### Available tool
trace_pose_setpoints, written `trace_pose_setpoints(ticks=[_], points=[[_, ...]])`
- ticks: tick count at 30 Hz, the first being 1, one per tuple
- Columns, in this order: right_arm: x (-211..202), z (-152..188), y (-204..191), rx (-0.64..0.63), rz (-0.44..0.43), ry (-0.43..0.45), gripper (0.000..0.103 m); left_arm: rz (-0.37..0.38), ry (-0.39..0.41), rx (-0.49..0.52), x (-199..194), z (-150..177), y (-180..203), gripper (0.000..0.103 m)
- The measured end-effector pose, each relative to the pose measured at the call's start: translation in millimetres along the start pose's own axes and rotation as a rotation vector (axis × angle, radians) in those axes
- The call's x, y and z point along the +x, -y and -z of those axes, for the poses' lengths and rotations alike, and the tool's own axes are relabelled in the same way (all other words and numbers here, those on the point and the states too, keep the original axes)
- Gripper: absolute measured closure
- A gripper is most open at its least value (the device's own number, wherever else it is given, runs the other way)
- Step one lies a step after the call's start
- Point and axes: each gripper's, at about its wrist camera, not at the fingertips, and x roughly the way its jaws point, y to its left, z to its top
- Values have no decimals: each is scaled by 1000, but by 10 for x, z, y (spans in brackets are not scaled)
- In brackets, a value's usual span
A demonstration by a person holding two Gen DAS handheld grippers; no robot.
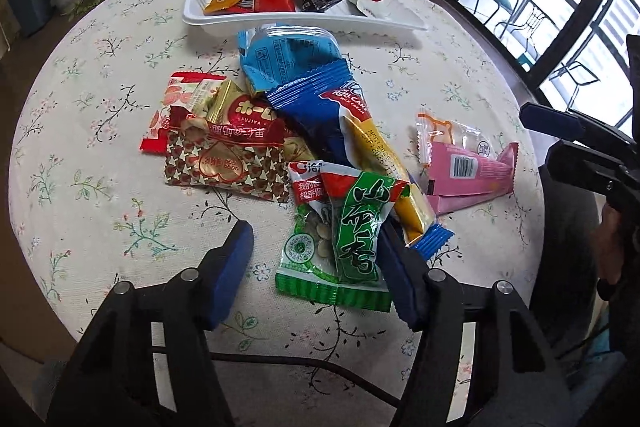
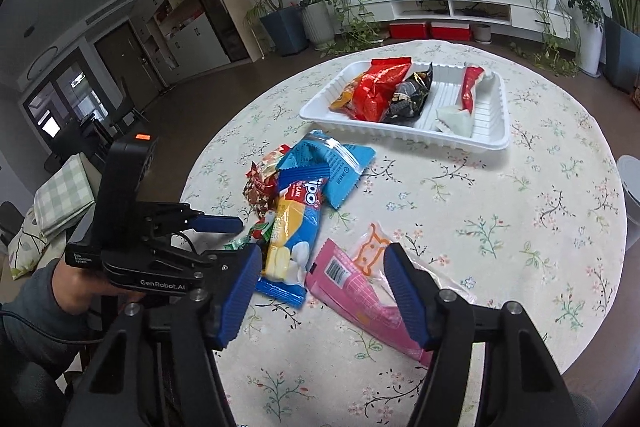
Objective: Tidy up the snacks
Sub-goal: 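Move both grippers back over the remaining snack pile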
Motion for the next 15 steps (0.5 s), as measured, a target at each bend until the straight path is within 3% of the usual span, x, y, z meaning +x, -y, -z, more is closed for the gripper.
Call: trace_pose_setpoints(ticks=[3, 15], points=[[10, 14, 10, 12, -8, 0, 38, -7, -4, 20, 20, -36, 23, 49], [57, 84, -22, 35, -38, 0, 42, -221, 50, 225, 102, 40, 297, 64]])
